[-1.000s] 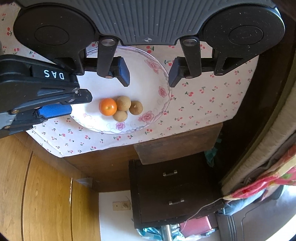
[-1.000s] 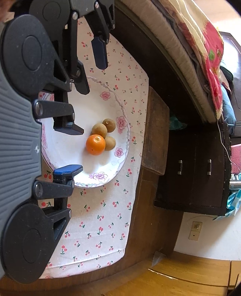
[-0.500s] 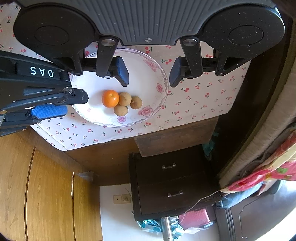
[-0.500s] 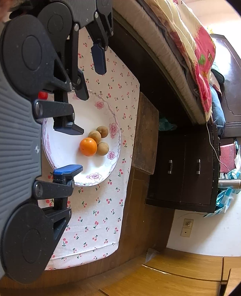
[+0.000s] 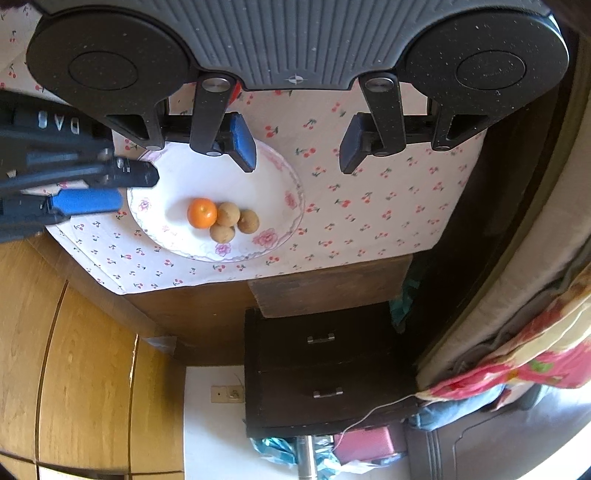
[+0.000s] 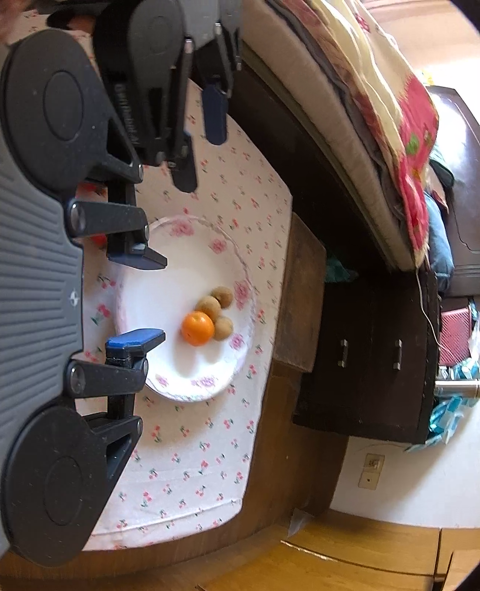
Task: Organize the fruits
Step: 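Withdraw both open tools from the bowl toward the remaining fruit, then grasp another tangerine with the right tool while the left tool grasps a red tomato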
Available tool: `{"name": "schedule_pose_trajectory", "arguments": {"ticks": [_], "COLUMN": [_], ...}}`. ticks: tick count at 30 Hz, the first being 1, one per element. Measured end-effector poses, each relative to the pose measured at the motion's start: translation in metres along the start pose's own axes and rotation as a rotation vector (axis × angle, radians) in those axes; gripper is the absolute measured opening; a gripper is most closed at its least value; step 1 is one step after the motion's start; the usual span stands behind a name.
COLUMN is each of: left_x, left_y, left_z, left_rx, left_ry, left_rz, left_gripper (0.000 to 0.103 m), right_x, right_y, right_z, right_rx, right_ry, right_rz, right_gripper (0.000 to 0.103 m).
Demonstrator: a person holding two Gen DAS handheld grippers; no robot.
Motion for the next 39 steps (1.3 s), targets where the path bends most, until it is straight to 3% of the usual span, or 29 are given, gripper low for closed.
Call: {"name": "schedule_pose_trajectory", "arguments": {"ticks": [16, 39], "left_x": [-0.039, -0.047], "left_y": [-0.032, -0.039], "left_z": [-0.026, -0.029], "left_rx": [-0.053, -0.094], "left_ry": [-0.055, -0.065], "left_rz": [-0.075, -0.096], "left_gripper": [0.059, 0.06], "right_x": [-0.07, -0.083], "right_y": [-0.08, -0.083], "right_z": [0.018, 0.03], "right_rx": [0.143, 0.144], "right_ry": [-0.169, -0.233], "right_rz": [-0.121, -0.121], "right_gripper": [0.036, 0.037]}}
Point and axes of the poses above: each gripper's, at about its wrist camera, not at the fingertips, and z roughly the way its jaws point, y to its right, x to its top, the point moved 10 cm from there along z, roughly the way its jaws point, and after that the axes turned 5 degrees about x, right-handed, at the moved point
